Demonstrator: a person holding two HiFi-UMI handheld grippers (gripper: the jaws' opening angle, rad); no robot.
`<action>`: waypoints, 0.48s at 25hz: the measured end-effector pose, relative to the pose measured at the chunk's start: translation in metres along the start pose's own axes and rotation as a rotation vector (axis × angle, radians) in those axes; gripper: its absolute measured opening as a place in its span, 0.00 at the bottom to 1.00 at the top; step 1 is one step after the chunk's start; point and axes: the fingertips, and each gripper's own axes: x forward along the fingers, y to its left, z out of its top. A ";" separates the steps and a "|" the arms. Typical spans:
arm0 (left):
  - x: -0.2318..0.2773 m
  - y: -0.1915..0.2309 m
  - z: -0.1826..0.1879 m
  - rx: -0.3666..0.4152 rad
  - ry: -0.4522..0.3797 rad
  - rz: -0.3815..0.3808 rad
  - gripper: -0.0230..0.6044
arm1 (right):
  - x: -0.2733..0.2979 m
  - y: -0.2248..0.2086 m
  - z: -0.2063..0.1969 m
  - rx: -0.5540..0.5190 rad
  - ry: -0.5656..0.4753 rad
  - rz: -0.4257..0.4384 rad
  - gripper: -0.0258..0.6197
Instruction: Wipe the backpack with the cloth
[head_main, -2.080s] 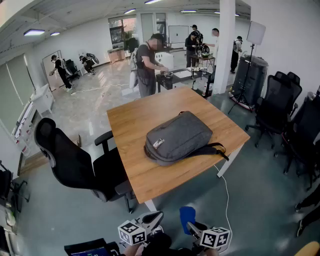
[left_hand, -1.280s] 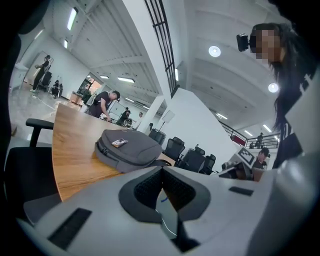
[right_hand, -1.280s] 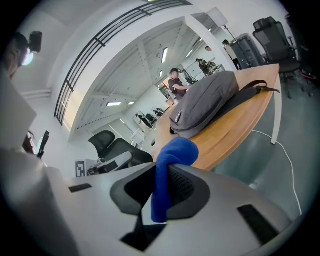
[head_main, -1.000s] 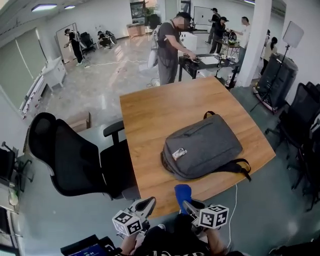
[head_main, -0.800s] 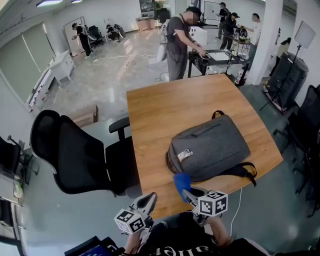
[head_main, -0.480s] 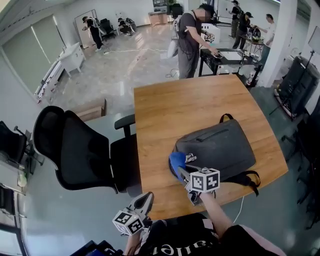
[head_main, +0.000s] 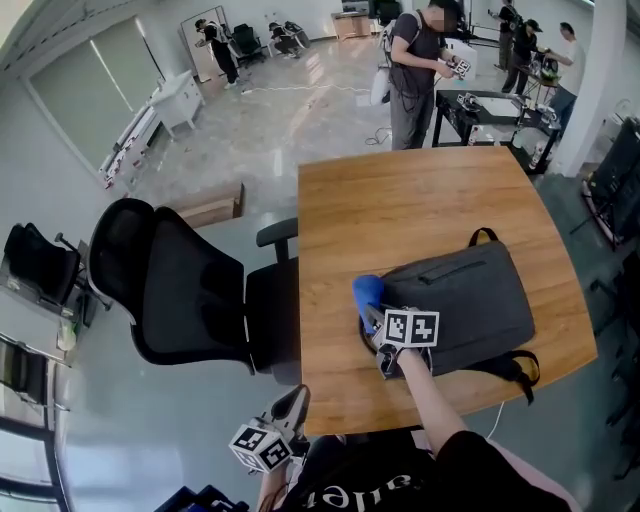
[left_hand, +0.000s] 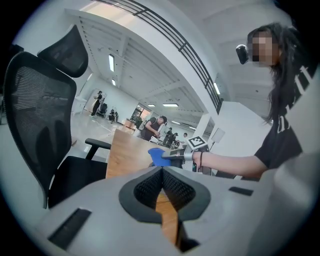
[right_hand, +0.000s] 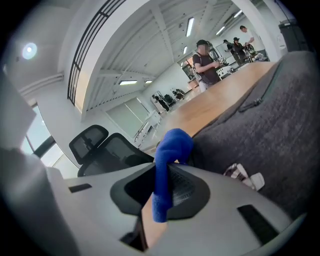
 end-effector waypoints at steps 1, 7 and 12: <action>-0.001 0.002 0.000 0.000 0.000 0.005 0.04 | 0.000 -0.001 -0.007 0.013 0.010 0.003 0.14; 0.001 0.001 -0.003 0.003 0.015 -0.021 0.04 | -0.013 0.000 -0.039 0.030 0.033 0.007 0.14; 0.003 -0.003 -0.012 0.012 0.052 -0.072 0.04 | -0.032 0.011 -0.055 0.030 0.037 0.010 0.14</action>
